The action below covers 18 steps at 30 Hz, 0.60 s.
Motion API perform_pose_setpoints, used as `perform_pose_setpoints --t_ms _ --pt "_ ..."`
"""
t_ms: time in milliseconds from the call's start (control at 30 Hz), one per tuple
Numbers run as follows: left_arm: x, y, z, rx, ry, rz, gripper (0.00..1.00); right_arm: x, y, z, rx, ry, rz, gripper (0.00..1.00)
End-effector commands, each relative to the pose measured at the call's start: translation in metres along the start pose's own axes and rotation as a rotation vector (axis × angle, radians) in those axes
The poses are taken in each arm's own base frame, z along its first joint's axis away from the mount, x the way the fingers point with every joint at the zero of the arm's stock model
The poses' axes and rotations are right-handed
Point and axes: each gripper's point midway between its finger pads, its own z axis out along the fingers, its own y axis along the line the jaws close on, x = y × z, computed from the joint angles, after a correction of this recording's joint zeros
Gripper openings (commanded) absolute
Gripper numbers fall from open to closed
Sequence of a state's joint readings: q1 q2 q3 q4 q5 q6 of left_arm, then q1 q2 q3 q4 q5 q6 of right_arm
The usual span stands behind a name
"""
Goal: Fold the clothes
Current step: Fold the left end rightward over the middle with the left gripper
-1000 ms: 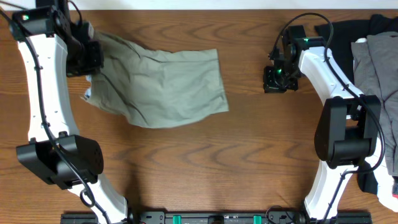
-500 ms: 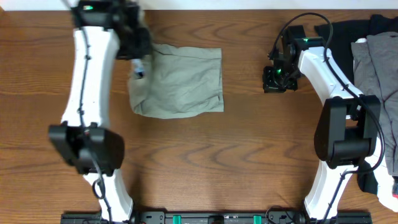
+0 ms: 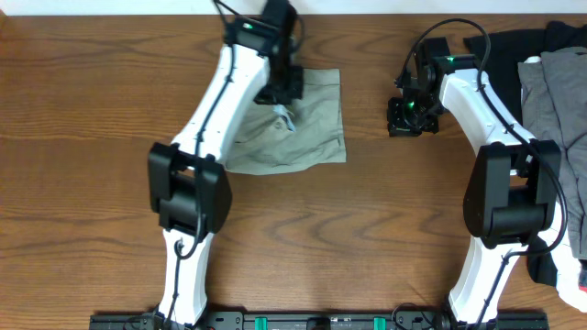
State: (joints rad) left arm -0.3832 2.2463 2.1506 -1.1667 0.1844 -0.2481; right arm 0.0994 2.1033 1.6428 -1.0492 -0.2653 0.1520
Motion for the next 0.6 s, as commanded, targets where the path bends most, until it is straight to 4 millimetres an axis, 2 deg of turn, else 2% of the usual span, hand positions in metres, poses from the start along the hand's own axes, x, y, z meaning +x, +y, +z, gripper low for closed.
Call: perform_pose_setpoints --t_ms 0,67,233,367,433,467,567 --pt "0.006 -0.016 0.007 0.019 0.017 0.005 0.26 -0.006 0.012 -0.013 -0.007 -0.042 -0.036 0.02" --pt "0.009 -0.023 0.008 0.022 0.021 0.019 0.3 -0.006 0.012 -0.013 -0.007 -0.042 -0.036 0.02" --pt "0.014 -0.04 0.005 0.074 0.034 0.038 0.3 -0.006 0.012 -0.013 -0.007 -0.042 -0.036 0.02" --pt "0.015 -0.05 -0.011 0.171 0.037 0.029 0.31 -0.006 0.012 -0.013 -0.007 -0.041 -0.035 0.02" --pt "0.009 -0.043 -0.025 0.177 0.005 0.023 0.32 -0.006 0.012 -0.013 -0.008 -0.041 -0.037 0.02" --pt "0.005 -0.038 -0.031 0.175 -0.013 0.026 0.35 -0.006 0.012 -0.013 -0.008 -0.041 -0.044 0.02" --pt "-0.006 -0.004 -0.047 0.096 -0.064 -0.014 0.41 -0.005 0.023 -0.013 -0.057 -0.038 -0.143 0.03"
